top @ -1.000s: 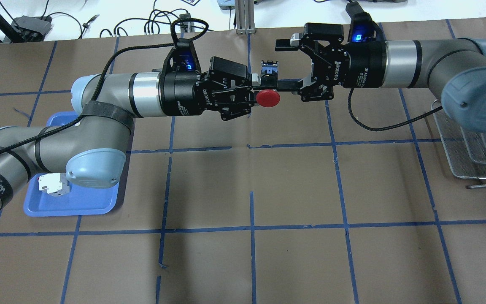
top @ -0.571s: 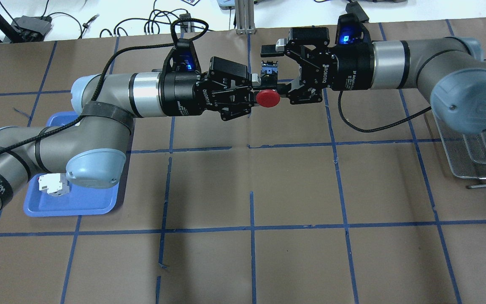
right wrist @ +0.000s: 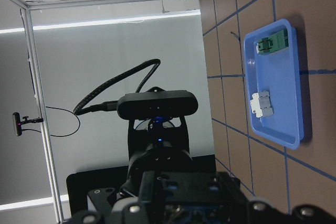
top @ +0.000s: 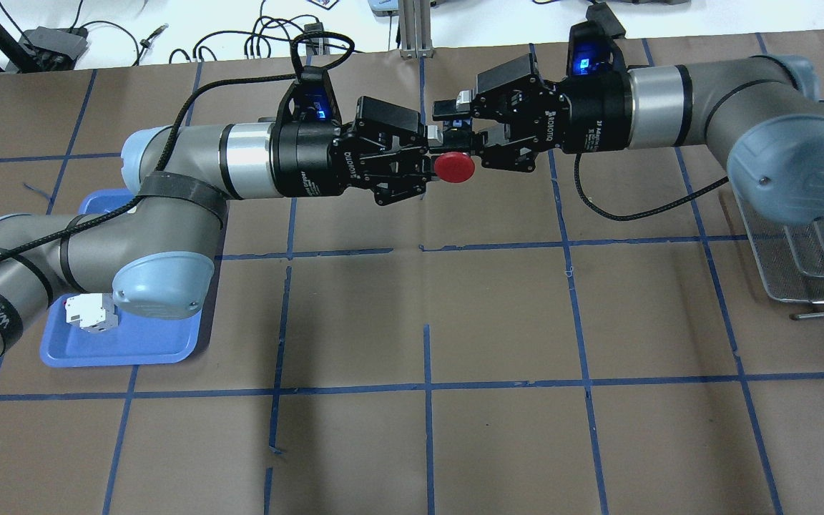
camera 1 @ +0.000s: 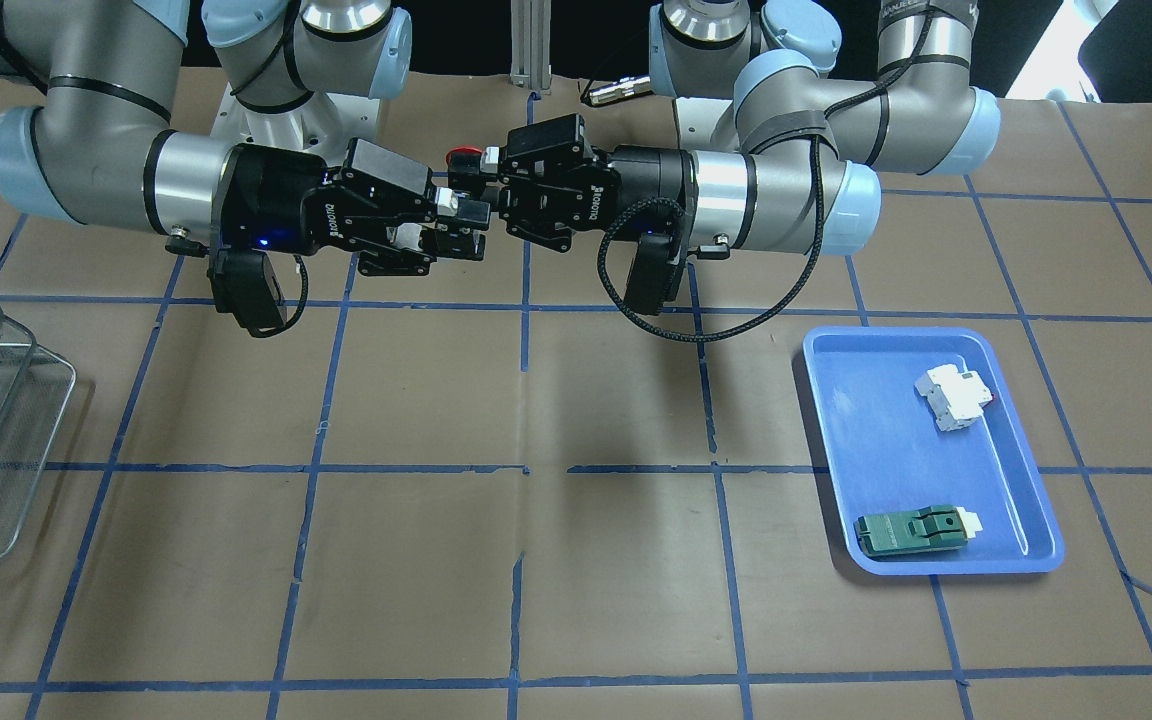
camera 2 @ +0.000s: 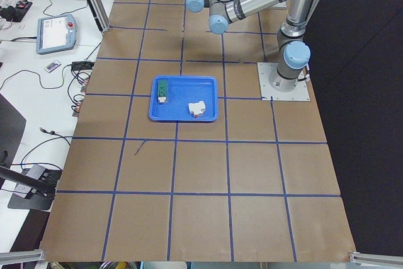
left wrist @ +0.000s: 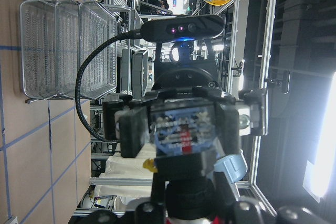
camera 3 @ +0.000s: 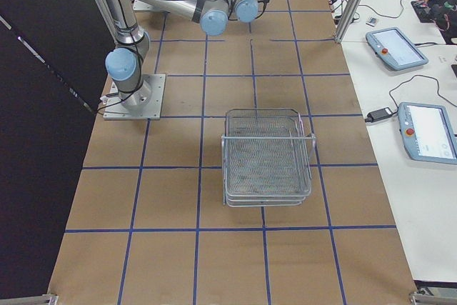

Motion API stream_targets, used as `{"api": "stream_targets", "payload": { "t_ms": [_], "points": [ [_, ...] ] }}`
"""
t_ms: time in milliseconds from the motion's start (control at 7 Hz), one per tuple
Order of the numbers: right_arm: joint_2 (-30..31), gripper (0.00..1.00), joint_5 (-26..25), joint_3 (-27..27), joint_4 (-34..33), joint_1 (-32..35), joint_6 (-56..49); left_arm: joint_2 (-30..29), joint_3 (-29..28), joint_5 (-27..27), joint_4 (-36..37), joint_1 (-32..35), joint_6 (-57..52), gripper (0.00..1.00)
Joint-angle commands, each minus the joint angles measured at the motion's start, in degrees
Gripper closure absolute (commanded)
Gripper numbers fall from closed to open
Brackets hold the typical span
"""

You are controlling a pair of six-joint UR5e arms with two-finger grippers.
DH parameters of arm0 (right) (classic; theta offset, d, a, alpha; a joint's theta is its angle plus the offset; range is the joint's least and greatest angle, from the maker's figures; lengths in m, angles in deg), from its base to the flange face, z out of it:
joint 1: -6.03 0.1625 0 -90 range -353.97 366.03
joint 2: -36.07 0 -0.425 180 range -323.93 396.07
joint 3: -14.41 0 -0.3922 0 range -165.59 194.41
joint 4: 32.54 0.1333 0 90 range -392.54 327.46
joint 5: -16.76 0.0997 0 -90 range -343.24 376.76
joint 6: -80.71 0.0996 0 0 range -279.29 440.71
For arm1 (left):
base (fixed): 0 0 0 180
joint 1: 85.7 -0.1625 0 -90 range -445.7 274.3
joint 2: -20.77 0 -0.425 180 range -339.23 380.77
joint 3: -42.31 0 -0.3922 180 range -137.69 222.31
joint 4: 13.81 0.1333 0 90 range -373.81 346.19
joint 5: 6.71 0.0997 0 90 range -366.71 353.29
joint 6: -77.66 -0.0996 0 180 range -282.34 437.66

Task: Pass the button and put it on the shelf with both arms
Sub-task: 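Grasp the red push button with the right gripper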

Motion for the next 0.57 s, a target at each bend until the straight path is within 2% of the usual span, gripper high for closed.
{"api": "stream_targets", "payload": {
  "t_ms": [0, 429],
  "points": [
    [0.07, 0.87, -1.13, 0.07, -0.23, -0.12, 0.29, -0.19, -0.03, -0.07, 0.21, -0.02, 2.22, 0.00],
    [-0.02, 0.88, -1.13, -0.28, -1.01, -0.21, 2.13, 0.07, -0.29, -0.24, 0.30, -0.11, 4.24, 0.00]
  ]
}}
